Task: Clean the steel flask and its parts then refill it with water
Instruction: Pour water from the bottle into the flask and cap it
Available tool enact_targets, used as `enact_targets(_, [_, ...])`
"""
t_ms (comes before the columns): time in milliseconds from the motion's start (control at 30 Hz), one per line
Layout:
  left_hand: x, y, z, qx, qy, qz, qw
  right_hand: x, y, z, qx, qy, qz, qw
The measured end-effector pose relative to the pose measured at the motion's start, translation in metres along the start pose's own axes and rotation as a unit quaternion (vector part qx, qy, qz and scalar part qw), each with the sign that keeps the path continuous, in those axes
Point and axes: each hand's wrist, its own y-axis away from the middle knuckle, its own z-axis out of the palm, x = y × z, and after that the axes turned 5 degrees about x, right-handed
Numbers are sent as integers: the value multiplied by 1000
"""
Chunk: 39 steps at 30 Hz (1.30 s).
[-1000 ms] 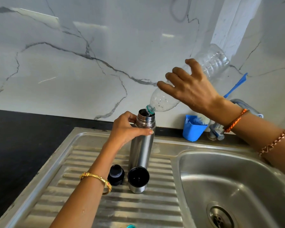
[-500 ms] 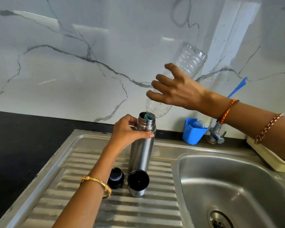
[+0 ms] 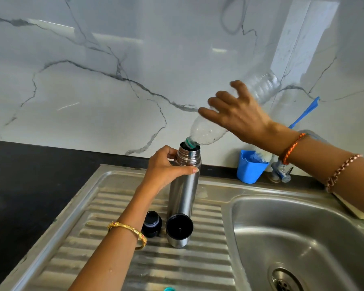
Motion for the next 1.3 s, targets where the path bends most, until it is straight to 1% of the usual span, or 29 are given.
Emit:
enact_targets(33, [-1, 0, 0, 6, -4, 5, 1000, -4, 6, -1, -77, -63, 53, 994])
enact_targets(67, [-1, 2, 0, 11, -9, 10, 1000, -9, 15, -2, -152, -150, 121, 969])
enact_targets(100, [-1, 4, 2, 17, -13, 16, 1000, -15, 26, 0, -206, -237, 198, 928])
enact_targets(133, [0, 5, 3, 23, -17, 21, 999, -20, 34, 0, -229, -324, 278, 875])
enact_targets(167, [0, 8, 5, 28, -21, 27, 999, -27, 44, -2, -219, -405, 356, 813])
enact_targets(200, [0, 10, 7, 34, -26, 32, 999, -34, 53, -1, -198, -477, 430, 741])
enact_targets(233, [1, 13, 8, 40, -30, 34, 998, -43, 63, -3, -175, -549, 497, 649])
enact_targets(267, [1, 16, 10, 45, -32, 35, 998, -54, 71, -5, -157, -618, 549, 540])
enact_targets(300, [3, 17, 10, 50, -35, 35, 998, -65, 78, -9, -134, -678, 576, 436])
enact_targets(333, [4, 20, 11, 55, -39, 33, 997, -76, 86, -14, -115, -716, 587, 360])
enact_targets(367, [7, 20, 12, 59, -45, 33, 997, -86, 91, -20, -97, -737, 593, 311])
enact_targets(433, [12, 22, 11, 58, -62, 31, 996, -101, 96, -33, -42, -749, 617, 236])
enact_targets(500, [16, 23, 7, 71, -67, 19, 995, -113, 97, -46, 7, -736, 653, 178])
enact_targets(533, [18, 26, 5, 88, -67, 19, 994, -118, 98, -52, 25, -727, 667, 160])
enact_targets(567, [17, 32, 1, 111, -66, 27, 991, -125, 97, -60, 38, -720, 676, 153])
enact_targets(600, [15, 41, -2, 137, -62, 40, 988, -133, 98, -66, 46, -715, 680, 158])
enact_targets(633, [10, 54, -4, 153, -61, 51, 985, -140, 98, -72, 49, -712, 679, 172])
enact_targets(667, [-1, 72, -1, 149, -63, 52, 985, -148, 101, -79, 45, -707, 679, 193])
enact_targets(767, [-48, 129, 17, 69, -94, 43, 992, -167, 114, -92, 25, -688, 674, 266])
enact_targets(833, [-76, 155, 24, 20, -157, 30, 987, -177, 122, -95, 1, -668, 677, 309])
enact_targets(900, [-93, 171, 25, -6, -222, 26, 975, -183, 126, -97, -16, -661, 671, 336])
enact_targets(967, [-100, 180, 23, -27, -259, 21, 965, -186, 128, -101, -20, -658, 663, 355])
enact_targets(1000, [-102, 183, 24, -34, -271, 16, 962, -187, 129, -103, -23, -658, 660, 362])
enact_targets(1067, [-106, 187, 26, -29, -274, 8, 961, -189, 129, -106, -22, -657, 662, 361])
enact_targets(1200, [-106, 191, 31, 19, -271, 12, 962, -192, 135, -108, -9, -645, 679, 350])
enact_targets(1300, [-98, 184, 37, 51, -222, -7, 974, -189, 144, -106, -9, -644, 679, 351])
